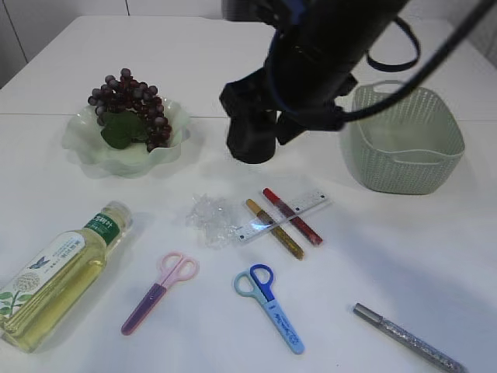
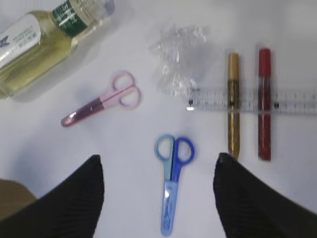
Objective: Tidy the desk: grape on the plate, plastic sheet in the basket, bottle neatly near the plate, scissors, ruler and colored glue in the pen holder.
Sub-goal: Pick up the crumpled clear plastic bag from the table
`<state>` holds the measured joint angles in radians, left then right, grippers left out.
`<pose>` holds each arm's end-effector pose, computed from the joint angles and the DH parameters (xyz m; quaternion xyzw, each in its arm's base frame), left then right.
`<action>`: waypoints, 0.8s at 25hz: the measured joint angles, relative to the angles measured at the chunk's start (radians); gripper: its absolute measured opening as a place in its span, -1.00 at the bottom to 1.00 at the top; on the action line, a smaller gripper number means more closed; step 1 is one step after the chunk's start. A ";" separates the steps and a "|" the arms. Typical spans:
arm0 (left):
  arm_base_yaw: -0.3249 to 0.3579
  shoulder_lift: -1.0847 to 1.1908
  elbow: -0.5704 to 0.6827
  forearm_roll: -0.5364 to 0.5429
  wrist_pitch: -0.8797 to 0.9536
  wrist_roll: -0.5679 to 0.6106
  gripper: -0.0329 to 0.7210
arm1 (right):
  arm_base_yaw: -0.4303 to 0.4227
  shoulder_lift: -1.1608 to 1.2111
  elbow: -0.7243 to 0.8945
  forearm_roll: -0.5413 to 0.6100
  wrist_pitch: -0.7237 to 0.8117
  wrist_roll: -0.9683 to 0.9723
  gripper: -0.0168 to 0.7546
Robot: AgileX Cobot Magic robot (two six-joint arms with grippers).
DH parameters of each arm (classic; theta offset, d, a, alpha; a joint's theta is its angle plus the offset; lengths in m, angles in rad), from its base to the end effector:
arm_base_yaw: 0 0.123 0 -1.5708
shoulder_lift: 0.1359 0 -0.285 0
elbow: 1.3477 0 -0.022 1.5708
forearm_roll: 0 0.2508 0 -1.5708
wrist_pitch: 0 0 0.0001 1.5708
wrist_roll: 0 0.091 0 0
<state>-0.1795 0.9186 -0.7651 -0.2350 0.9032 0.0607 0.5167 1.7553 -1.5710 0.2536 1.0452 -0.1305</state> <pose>0.1570 -0.0454 0.3031 0.0719 0.9468 -0.1267 0.2871 0.3202 0.2046 0.3108 -0.2715 0.9313 0.1586 0.1839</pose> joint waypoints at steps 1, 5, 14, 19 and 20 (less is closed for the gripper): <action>0.000 0.000 0.000 0.000 0.003 0.000 0.03 | 0.000 0.049 -0.054 0.000 0.003 -0.004 0.50; 0.000 0.000 0.000 -0.005 0.011 0.000 0.03 | 0.000 0.231 -0.246 0.008 0.034 -0.011 0.62; 0.000 0.000 0.000 -0.005 0.020 0.000 0.03 | 0.000 0.498 -0.521 0.015 0.118 -0.013 0.65; 0.000 0.000 0.000 -0.005 0.020 0.000 0.03 | 0.000 0.553 -0.532 0.015 0.120 -0.013 0.65; 0.000 0.000 0.000 -0.005 0.020 0.000 0.03 | 0.000 0.561 -0.532 0.015 0.120 -0.013 0.65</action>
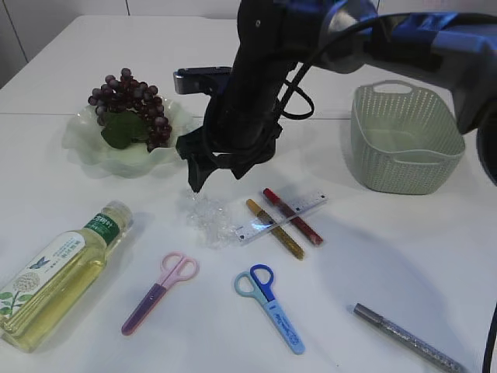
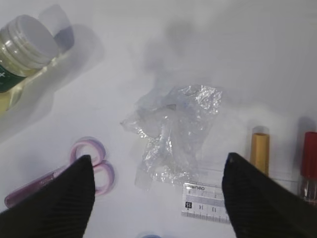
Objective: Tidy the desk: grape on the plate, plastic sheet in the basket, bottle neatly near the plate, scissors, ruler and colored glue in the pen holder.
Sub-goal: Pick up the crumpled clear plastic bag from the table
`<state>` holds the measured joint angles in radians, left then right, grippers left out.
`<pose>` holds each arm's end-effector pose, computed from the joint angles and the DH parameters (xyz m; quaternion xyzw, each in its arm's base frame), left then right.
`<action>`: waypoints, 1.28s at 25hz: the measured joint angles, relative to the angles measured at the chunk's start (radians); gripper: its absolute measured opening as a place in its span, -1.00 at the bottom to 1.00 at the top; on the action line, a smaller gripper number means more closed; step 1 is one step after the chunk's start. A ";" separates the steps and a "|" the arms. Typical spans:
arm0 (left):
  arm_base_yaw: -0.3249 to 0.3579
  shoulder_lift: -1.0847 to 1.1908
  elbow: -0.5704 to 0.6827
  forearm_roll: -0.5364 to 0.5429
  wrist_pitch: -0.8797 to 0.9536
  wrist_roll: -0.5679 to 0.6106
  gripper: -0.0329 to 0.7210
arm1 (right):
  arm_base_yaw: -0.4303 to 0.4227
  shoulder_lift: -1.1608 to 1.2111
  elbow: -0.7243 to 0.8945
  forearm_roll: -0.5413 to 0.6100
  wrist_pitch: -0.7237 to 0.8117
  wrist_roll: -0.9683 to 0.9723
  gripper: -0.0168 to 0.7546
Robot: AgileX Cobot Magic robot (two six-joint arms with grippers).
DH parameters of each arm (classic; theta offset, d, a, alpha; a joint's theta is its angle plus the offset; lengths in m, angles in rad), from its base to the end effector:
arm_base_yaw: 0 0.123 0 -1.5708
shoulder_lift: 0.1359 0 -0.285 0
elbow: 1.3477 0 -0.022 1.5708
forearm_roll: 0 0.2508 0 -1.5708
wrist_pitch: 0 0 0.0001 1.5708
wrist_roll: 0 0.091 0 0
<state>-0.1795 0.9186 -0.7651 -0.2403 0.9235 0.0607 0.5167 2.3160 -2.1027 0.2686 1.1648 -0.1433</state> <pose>0.1553 -0.0458 0.3021 0.0724 0.9494 -0.1290 0.2772 0.4210 0.2648 0.2101 -0.2847 0.9398 0.1526 0.1119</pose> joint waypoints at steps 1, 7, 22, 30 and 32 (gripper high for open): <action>0.000 0.000 0.000 0.000 0.000 0.000 0.03 | 0.000 0.008 0.000 0.000 -0.002 0.000 0.65; 0.000 0.000 0.000 0.000 0.000 0.000 0.03 | 0.000 0.044 -0.002 0.000 -0.016 0.000 0.65; 0.000 0.000 0.000 0.000 -0.004 0.000 0.03 | 0.000 0.106 -0.005 0.022 -0.073 0.000 0.65; 0.000 0.000 0.000 0.000 -0.006 0.000 0.03 | 0.000 0.151 -0.009 0.042 -0.093 0.000 0.64; 0.000 0.000 0.000 0.000 -0.006 0.000 0.03 | 0.000 0.156 -0.009 0.042 -0.093 0.000 0.63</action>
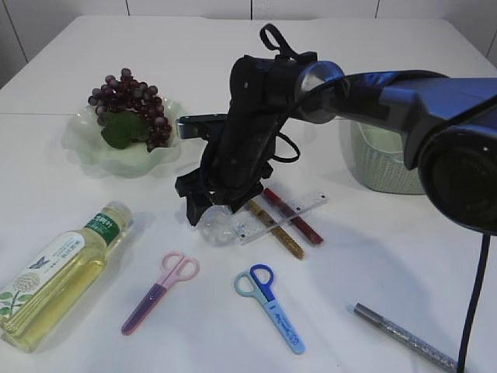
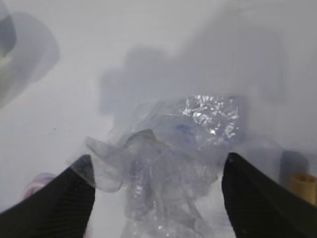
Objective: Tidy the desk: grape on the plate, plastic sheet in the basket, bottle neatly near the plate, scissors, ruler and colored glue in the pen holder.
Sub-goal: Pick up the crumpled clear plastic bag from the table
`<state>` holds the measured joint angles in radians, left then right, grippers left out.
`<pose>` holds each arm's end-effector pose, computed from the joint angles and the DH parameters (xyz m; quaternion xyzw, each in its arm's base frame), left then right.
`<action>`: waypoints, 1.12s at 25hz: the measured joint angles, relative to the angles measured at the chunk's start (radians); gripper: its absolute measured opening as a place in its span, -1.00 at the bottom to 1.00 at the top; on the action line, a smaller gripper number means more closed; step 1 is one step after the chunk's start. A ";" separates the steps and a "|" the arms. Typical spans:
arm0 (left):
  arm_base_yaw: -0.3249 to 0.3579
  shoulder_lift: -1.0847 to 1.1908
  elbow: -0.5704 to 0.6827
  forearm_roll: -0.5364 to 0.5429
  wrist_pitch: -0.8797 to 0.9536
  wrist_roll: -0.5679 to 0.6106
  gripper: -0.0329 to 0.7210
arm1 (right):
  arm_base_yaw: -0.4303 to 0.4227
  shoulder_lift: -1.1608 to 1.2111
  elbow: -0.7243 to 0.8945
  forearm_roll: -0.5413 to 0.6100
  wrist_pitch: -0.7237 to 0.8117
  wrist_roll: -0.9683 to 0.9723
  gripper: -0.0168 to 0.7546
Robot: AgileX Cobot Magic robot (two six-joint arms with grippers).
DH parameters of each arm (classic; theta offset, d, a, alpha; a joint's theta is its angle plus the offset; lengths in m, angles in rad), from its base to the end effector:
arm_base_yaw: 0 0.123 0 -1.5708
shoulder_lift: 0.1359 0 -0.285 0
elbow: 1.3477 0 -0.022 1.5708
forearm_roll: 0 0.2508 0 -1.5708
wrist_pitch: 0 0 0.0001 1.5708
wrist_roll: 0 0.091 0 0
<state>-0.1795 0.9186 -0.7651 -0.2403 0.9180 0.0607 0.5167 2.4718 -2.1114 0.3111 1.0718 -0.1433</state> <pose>0.1558 -0.0458 0.3024 0.0720 0.9486 -0.1290 0.2798 0.4349 0.2752 0.1365 -0.2629 0.9476 0.1617 0.0827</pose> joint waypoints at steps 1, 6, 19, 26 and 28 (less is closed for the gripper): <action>0.000 0.000 0.000 0.000 0.000 0.000 0.02 | 0.000 0.001 0.000 0.000 0.000 0.000 0.61; 0.000 0.000 0.000 0.000 0.000 0.000 0.03 | 0.000 0.001 -0.004 0.002 0.011 0.000 0.32; 0.000 0.000 0.000 0.000 -0.009 0.000 0.02 | 0.000 -0.014 -0.004 0.002 0.096 0.000 -0.91; 0.000 0.000 0.000 0.000 -0.009 0.000 0.02 | 0.000 -0.080 -0.008 0.001 0.144 0.000 -0.92; 0.000 0.000 0.000 0.000 -0.009 0.000 0.02 | 0.000 -0.097 -0.008 0.001 0.146 0.000 -0.92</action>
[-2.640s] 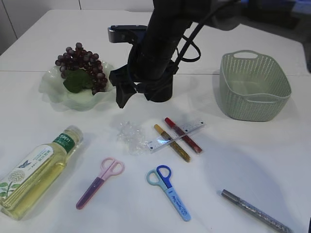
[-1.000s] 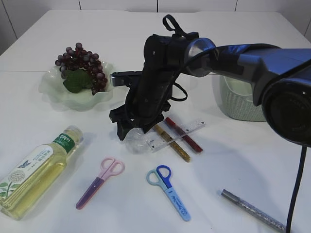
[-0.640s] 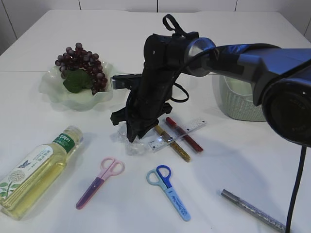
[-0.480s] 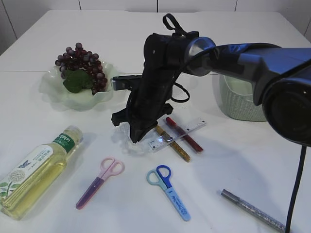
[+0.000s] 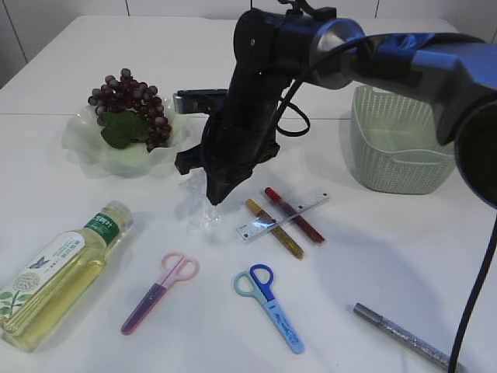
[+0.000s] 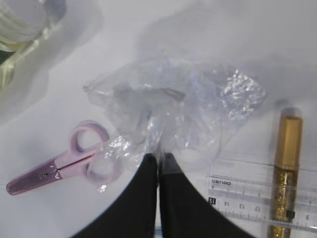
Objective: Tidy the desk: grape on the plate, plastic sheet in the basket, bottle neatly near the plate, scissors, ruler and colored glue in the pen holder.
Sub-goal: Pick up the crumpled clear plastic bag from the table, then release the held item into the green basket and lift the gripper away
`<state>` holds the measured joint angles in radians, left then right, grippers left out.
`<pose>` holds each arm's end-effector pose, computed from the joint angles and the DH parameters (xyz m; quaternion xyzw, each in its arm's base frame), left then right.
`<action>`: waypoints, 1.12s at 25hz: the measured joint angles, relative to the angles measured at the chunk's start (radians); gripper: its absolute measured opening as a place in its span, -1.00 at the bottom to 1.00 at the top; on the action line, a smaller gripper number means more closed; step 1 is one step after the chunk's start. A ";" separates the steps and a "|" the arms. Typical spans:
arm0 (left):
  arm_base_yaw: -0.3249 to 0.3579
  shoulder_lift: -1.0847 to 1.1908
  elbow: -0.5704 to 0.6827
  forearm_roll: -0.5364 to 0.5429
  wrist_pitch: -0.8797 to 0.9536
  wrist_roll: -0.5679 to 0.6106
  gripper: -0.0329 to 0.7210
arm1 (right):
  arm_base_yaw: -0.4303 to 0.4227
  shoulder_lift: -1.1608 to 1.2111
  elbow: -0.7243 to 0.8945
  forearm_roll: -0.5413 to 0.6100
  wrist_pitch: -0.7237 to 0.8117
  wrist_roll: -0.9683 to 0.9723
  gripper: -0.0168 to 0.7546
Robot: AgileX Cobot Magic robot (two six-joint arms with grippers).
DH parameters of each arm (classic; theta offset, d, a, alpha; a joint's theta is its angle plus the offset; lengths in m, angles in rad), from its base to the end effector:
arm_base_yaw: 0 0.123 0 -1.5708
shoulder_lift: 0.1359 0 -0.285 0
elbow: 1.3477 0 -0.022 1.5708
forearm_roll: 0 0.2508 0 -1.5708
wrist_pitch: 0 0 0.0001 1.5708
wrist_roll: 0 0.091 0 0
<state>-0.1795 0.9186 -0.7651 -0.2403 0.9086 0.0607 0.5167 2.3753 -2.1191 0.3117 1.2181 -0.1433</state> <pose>0.1565 -0.0458 0.3029 0.0713 0.9473 -0.1291 0.2843 0.4204 0.2690 0.1851 -0.2809 0.9436 0.1642 0.0612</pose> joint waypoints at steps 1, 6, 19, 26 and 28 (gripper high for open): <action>0.000 0.000 0.000 0.000 0.000 0.000 0.02 | 0.000 -0.009 0.000 0.000 0.000 0.000 -0.92; 0.000 0.000 0.000 0.000 0.004 0.000 0.03 | -0.007 -0.071 0.000 -0.036 0.004 -0.009 -0.92; 0.000 0.000 0.000 0.016 0.018 0.000 0.02 | -0.321 -0.240 0.000 -0.042 0.018 -0.015 -0.92; 0.000 0.000 0.000 0.018 0.018 0.000 0.02 | -0.475 -0.240 0.000 -0.097 0.020 -0.015 -0.92; 0.000 0.000 0.000 0.018 0.018 0.000 0.02 | -0.504 -0.240 0.000 -0.118 0.022 -0.015 -0.92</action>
<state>-0.1795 0.9186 -0.7651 -0.2224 0.9266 0.0607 0.0131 2.1356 -2.1191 0.1938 1.2397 -0.1580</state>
